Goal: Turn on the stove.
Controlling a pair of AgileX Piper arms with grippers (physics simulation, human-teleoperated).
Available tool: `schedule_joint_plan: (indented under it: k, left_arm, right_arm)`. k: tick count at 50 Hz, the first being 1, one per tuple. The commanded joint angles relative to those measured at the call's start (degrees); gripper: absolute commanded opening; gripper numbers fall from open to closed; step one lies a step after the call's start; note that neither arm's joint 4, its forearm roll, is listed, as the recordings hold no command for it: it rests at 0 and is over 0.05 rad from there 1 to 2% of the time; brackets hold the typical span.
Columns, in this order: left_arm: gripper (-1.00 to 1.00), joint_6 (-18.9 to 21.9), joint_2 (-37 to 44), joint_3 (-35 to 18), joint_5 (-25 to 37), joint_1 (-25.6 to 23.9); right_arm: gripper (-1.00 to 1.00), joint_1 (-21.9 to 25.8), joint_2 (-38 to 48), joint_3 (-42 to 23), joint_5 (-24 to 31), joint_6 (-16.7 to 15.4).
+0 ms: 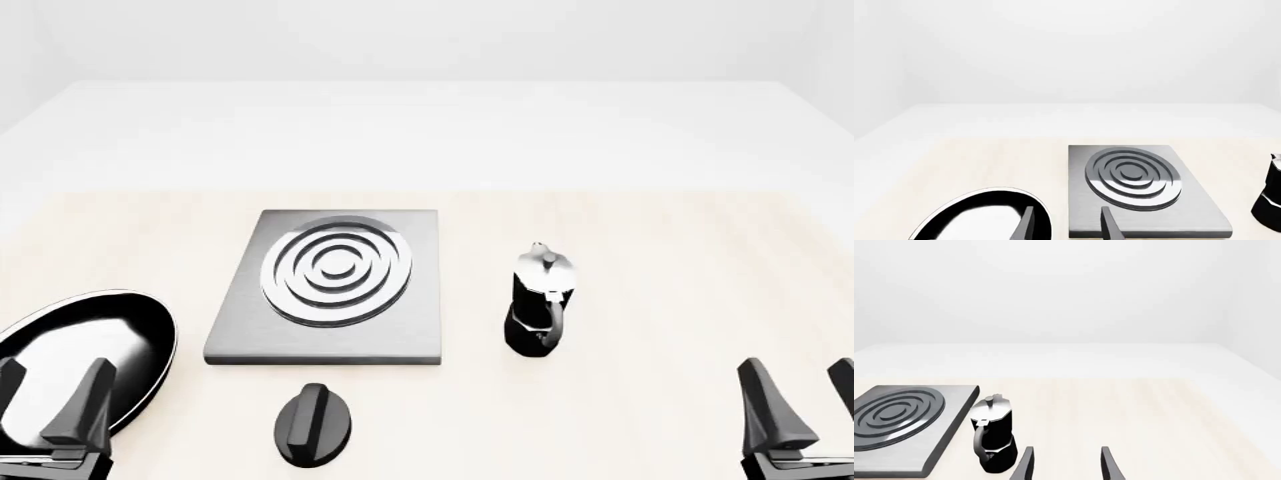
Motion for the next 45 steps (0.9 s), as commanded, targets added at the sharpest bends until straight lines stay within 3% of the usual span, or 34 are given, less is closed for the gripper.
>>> schedule_joint_plan:
  k: [1, 12, 16, 18, 27, 36, 45]
  left_arm:
    - [1.0, 0.0, 0.0, -0.2, 0.0, -0.1]
    - [1.0, 3.9, 0.6, -1.5, 1.8, -2.1]
    - [1.0, 3.2, 1.1, -3.3, 3.6, -2.4]
    - [1.0, 0.1, 4.6, -4.0, 3.1, -2.9]
    - [1.0, 3.1, 6.7, -7.8, 7.6, -7.8]
    - [1.0, 4.5, 16.1, -12.7, 7.6, -10.9]
    - [1.0, 5.8, 24.4, -14.3, 6.2, -14.6]
  right_arm:
    - [1.0, 0.0, 0.2, -0.2, 0.1, 0.1]
    - [1.0, -0.1, 0.1, -0.2, 0.2, 0.1]
    - [1.0, -0.1, 0.1, -0.3, 0.3, 0.4]
    - [1.0, -0.1, 0.1, -0.3, 0.3, 0.1]
    - [1.0, -0.1, 0.1, -0.3, 0.3, 0.3]
    - [1.0, -0.1, 0.1, -0.2, 0.3, 0.2]
    - [1.0, -0.2, 0.1, -0.3, 0.3, 0.2]
